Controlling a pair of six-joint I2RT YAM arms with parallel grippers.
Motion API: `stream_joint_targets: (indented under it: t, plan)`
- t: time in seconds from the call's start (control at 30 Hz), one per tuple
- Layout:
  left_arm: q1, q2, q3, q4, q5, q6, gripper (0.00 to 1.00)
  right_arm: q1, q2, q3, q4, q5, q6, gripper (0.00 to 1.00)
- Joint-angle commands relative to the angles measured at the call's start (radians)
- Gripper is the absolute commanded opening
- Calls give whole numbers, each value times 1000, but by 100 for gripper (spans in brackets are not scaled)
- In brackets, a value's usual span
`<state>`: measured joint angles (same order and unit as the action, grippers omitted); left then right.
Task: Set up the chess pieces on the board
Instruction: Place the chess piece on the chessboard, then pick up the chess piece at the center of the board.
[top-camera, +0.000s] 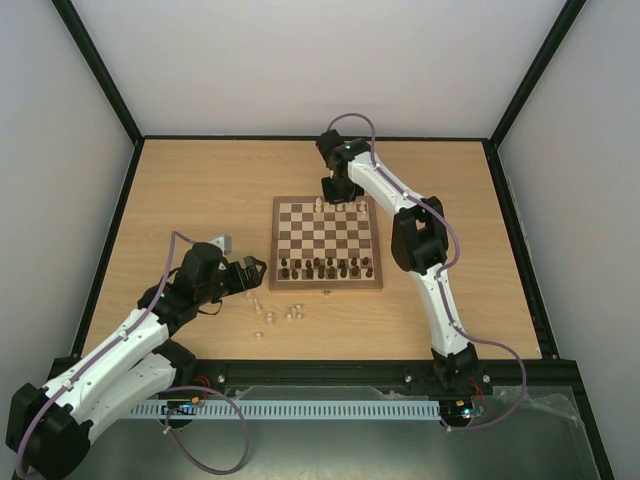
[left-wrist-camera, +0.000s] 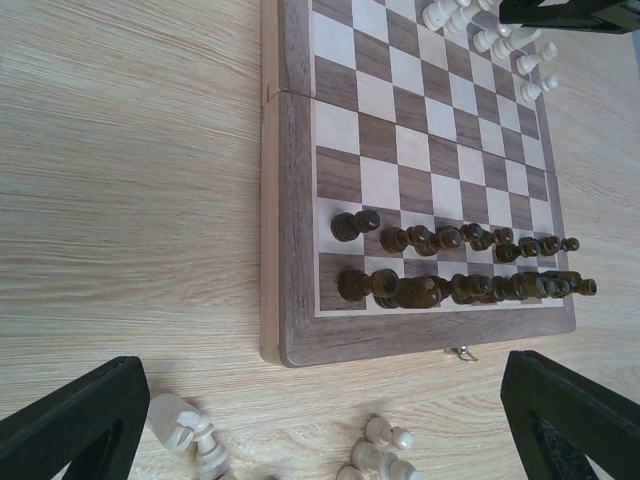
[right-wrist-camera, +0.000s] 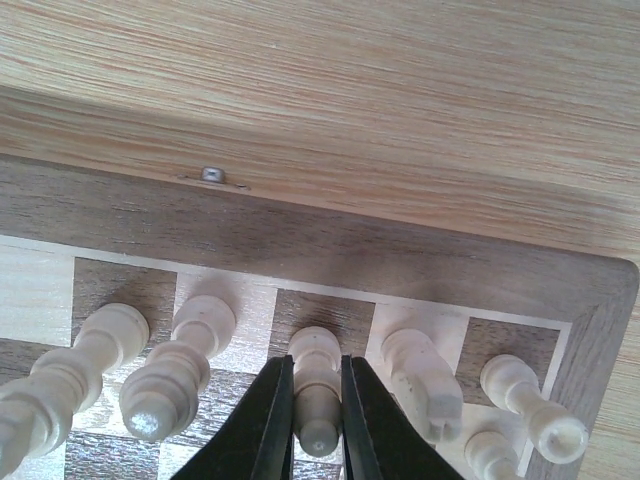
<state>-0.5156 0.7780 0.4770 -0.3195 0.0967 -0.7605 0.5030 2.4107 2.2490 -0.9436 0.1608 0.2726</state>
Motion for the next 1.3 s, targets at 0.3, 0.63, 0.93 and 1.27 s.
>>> stream_joint_targets:
  t: [0.3,0.63,0.93,1.27]
  plan:
    - [8,9,17,15,-2,12,99,-11,10,18,-28,-14,-7,24]
    - [9,15,15,22,-2,9,99,-11,-119,9,-2,-26,11,31]
    - [9,39,20,21,-24,10,99,29,-517,-319,138,-53,56,40]
    - [15,69,35,-22,-72,0,100,275,-847,-856,299,-92,140,42]
